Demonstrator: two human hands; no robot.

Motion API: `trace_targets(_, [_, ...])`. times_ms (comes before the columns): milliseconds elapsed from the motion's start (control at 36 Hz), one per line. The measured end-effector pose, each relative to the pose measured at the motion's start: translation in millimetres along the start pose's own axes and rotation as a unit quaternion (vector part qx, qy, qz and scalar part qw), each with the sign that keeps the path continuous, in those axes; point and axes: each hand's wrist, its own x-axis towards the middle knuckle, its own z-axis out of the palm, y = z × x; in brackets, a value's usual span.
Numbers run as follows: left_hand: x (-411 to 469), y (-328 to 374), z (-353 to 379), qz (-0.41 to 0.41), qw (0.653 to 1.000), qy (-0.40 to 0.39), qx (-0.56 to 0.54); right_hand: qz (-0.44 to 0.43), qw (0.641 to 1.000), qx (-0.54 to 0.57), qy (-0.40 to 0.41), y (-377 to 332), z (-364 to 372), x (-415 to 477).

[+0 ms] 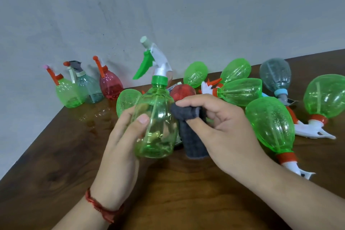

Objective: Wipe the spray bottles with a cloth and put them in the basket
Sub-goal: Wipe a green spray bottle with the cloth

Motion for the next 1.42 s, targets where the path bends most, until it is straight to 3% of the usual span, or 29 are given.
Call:
trace_targets(167, [2, 2, -7, 0.039, 0.994, 0.036, 0.092, -0.022, 0.999, -0.029, -0.033, 4, 5, -2])
trace_targets(222, [-2, 4, -4, 0.088, 0.983, 0.032, 0.156, -0.022, 0.999, -0.027, -0.031, 4, 4, -2])
trace_targets(306, [-3, 5, -1, 0.089, 0.980, 0.015, 0.178, -0.015, 0.999, -0.019, -0.028, 3, 0, 0])
trace_targets(417, [-4, 6, -2, 0.093, 0.971, -0.023, 0.221, -0.048, 0.998, -0.004, 0.033, -4, -8, 6])
trace_targets(611, [-11, 2, 0, 0.135, 0.926, -0.089, 0.342, -0.189, 0.961, -0.157, 0.129, -4, -30, 21])
trace_targets(694, [-13, 1, 2, 0.174, 0.894, -0.081, 0.404, -0.189, 0.955, -0.190, 0.123, -3, -26, 20])
trace_targets(806, [-10, 0, -4, 0.190, 0.870, -0.052, 0.451, -0.181, 0.962, -0.203, 0.032, -2, -14, 12])
trace_targets(944, [-7, 3, -5, 0.217, 0.838, -0.045, 0.499, -0.170, 0.961, -0.190, 0.107, -4, -27, 18])
trace_targets(1111, [-8, -3, -3, 0.184, 0.875, -0.039, 0.445, -0.104, 0.991, -0.087, 0.019, -2, -19, 15])
trace_targets(1167, [-7, -2, 0, 0.145, 0.916, -0.037, 0.373, -0.108, 0.990, -0.077, 0.047, -4, -23, 16])
trace_targets(1250, [-9, 3, 8, 0.051, 0.969, -0.075, 0.228, -0.156, 0.972, -0.137, 0.113, -3, -30, 19])
trace_targets(1417, [-12, 6, 7, 0.026, 0.980, -0.116, 0.158, -0.187, 0.950, -0.246, 0.043, 8, -31, 24])
